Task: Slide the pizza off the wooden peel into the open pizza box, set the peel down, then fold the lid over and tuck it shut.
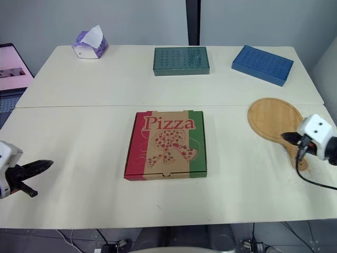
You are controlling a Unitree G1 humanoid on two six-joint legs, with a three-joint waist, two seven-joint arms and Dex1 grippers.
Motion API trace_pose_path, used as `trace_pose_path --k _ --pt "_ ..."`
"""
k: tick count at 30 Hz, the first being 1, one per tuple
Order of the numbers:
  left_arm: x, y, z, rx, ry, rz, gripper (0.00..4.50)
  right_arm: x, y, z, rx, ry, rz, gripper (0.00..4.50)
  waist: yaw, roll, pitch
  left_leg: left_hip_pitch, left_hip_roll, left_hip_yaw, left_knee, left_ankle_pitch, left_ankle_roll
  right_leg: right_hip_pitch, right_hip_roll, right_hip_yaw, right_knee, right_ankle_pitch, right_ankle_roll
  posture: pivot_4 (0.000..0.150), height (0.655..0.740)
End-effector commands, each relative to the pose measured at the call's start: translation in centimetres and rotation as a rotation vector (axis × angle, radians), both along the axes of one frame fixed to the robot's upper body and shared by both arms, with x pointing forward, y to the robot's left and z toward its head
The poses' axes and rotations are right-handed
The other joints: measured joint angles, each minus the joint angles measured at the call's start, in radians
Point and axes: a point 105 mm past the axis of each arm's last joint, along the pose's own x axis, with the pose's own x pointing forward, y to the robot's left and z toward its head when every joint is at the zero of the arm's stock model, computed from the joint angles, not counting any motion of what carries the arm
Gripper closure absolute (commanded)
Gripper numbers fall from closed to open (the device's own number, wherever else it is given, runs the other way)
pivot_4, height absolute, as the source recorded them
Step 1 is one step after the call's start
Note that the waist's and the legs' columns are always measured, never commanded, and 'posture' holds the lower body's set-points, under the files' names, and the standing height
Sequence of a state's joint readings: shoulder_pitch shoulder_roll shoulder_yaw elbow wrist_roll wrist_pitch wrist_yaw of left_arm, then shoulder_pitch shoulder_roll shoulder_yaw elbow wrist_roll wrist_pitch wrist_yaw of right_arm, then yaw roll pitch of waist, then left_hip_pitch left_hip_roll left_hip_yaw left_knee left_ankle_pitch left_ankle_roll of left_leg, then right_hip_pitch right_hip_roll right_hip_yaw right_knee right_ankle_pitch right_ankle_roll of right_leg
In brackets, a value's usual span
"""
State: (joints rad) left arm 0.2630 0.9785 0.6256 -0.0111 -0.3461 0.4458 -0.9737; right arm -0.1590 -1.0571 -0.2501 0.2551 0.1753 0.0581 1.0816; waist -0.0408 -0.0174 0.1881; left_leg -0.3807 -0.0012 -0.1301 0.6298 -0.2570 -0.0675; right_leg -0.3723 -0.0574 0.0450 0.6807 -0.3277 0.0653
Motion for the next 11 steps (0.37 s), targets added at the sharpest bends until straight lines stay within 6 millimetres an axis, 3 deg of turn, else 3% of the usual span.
trace_pose_path --k 1,11 --pt "0.07 0.52 1.02 0.005 -0.034 0.007 4.5 0.29 -1.64 1.24 -0.052 -0.043 -0.017 4.48 -0.002 0.0 0.0 0.0 0.0 0.0 0.0 0.0 0.0 0.0 0.0 0.0 0.0 0.0 0.0 0.15 0.74" --pt "0.6 0.68 1.07 -0.017 -0.001 -0.009 4.5 0.55 -2.41 1.0 -0.047 -0.039 -0.031 4.48 -0.013 0.0 0.0 0.0 0.001 0.0 0.0 0.0 0.0 0.0 0.0 0.0 0.001 0.0 0.0 0.15 0.74"
